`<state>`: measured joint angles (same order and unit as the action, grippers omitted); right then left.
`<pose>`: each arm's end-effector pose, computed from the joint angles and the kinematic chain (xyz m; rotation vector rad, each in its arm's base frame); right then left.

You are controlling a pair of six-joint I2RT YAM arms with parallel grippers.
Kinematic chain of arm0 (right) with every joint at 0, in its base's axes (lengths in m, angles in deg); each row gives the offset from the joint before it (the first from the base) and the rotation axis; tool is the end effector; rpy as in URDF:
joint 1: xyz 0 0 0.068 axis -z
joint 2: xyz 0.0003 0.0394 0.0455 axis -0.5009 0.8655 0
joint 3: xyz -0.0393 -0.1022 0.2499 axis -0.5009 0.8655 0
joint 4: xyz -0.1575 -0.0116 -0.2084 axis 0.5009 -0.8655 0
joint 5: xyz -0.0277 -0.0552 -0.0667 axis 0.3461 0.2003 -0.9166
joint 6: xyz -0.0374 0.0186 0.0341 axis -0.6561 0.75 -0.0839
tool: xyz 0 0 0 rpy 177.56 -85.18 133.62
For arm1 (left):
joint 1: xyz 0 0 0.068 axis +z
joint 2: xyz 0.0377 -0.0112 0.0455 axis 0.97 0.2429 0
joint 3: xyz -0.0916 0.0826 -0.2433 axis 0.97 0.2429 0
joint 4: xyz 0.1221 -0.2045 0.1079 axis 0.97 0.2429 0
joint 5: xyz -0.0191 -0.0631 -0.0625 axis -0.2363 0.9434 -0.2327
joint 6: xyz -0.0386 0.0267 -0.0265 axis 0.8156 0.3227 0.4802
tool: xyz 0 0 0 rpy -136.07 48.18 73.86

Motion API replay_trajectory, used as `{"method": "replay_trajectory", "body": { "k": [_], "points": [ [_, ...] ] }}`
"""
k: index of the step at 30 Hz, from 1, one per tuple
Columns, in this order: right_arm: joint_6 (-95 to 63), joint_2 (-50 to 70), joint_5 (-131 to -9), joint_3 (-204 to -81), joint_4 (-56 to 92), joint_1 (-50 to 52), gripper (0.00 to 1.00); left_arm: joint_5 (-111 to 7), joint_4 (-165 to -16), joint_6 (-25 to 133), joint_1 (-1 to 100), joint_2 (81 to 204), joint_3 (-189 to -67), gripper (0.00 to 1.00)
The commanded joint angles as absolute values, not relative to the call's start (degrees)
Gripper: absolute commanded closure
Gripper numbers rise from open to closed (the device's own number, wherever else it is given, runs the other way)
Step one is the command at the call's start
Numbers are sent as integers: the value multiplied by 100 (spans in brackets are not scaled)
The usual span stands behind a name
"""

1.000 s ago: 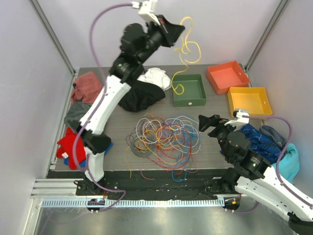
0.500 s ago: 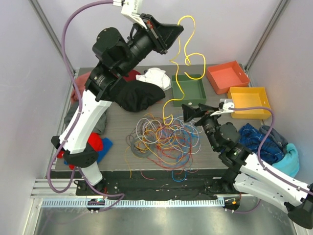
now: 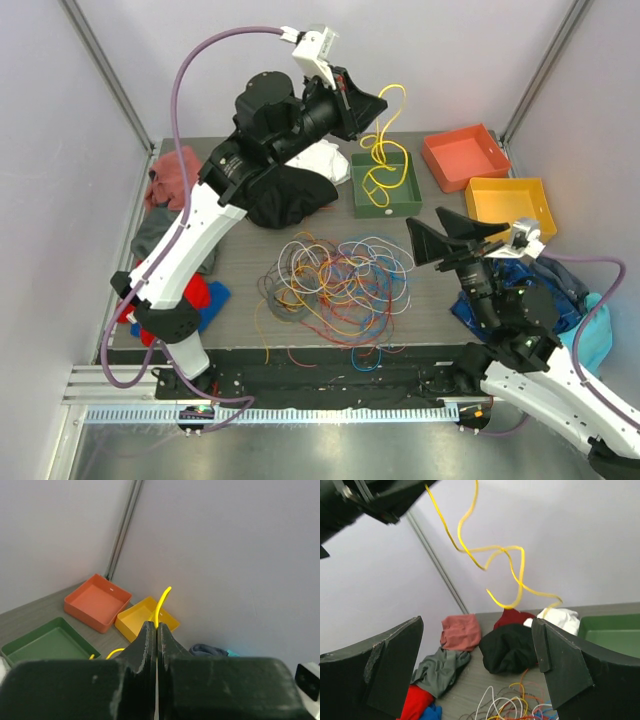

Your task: Untangle the cables

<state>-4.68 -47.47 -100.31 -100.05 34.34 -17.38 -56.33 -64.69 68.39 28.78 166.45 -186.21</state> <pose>0.0820 0.0694 0.3650 0.0585 1.1970 0.7910 0.2355 -0.2577 0.5677 0.3467 1.4873 -1.0832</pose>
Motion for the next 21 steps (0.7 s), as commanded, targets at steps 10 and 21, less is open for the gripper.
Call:
{"method": "replay_trajectory", "body": {
  "k": [10, 21],
  "points": [
    [-1332, -3804, -9653, -10933, 3753, -1732, 0, -5417, -6253, 7029, 2330, 16483, -18342, 100],
    [-1516, -3066, -9785, -11021, 4579, -1740, 0, -5338, -6253, 7126, 1996, 16430, -18131, 100]
  ]
}}
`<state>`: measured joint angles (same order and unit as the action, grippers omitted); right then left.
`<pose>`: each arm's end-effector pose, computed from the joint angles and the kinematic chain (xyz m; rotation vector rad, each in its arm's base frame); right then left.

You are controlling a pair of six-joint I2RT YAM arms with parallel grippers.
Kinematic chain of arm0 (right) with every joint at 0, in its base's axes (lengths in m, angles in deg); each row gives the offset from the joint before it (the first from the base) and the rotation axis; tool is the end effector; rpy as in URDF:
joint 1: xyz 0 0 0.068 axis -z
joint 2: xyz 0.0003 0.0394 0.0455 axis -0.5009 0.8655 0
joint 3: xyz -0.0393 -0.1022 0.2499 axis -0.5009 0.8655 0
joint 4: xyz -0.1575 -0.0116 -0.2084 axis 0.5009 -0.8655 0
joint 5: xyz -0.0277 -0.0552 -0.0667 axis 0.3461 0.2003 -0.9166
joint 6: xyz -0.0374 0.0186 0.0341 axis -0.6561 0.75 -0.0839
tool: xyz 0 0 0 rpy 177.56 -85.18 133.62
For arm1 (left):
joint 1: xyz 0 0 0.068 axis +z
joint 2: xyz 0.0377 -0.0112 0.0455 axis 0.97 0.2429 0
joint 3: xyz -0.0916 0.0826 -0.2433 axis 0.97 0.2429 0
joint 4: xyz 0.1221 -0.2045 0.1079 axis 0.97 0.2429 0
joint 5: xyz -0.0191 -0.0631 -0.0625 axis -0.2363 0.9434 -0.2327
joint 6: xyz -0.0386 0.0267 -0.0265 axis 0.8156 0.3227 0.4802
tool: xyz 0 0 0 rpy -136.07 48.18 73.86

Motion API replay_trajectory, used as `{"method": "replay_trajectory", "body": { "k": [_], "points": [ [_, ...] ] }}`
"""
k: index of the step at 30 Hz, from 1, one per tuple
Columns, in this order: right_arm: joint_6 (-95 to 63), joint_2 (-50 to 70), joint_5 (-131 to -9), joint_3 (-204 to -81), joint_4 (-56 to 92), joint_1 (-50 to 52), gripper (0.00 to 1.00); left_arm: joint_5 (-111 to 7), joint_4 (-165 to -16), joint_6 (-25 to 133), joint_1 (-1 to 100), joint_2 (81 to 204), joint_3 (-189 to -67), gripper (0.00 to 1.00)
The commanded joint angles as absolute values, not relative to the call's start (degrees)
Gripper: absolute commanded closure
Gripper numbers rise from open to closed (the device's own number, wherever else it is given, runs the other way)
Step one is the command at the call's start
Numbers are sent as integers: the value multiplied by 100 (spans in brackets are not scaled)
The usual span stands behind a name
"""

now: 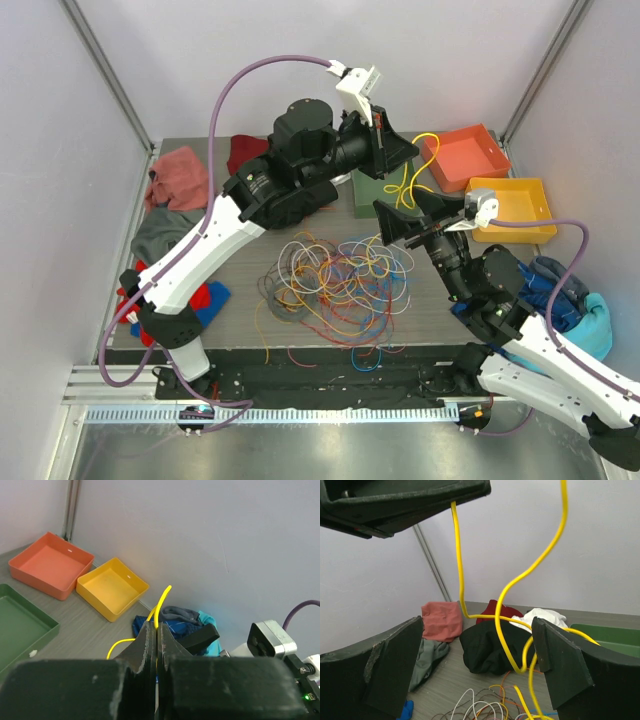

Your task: Untangle the cables

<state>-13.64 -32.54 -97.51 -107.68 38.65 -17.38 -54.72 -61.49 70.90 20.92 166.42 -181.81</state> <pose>0.1140 0.1067 0.3886 -0.0987 1.2252 0.6639 0.2052 -0.2995 0.5392 0.4776 1.6317 -1.1964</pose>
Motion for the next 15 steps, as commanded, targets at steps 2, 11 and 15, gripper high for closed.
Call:
{"method": "replay_trajectory", "body": {
  "k": [2, 11, 15],
  "points": [
    [-1499, -2934, -9784, -11039, 4824, -1732, 1, -5338, -6244, 7126, 1960, 16413, -18095, 100],
    [-1200, -2880, -10408, -11136, 4431, -1740, 53, -5917, -6402, 6845, 1934, 15982, -17473, 100],
    [-1051, -3047, -10610, -11162, 3905, -1732, 57, -6278, -6481, 6748, 1934, 15894, -17287, 100]
  ]
}}
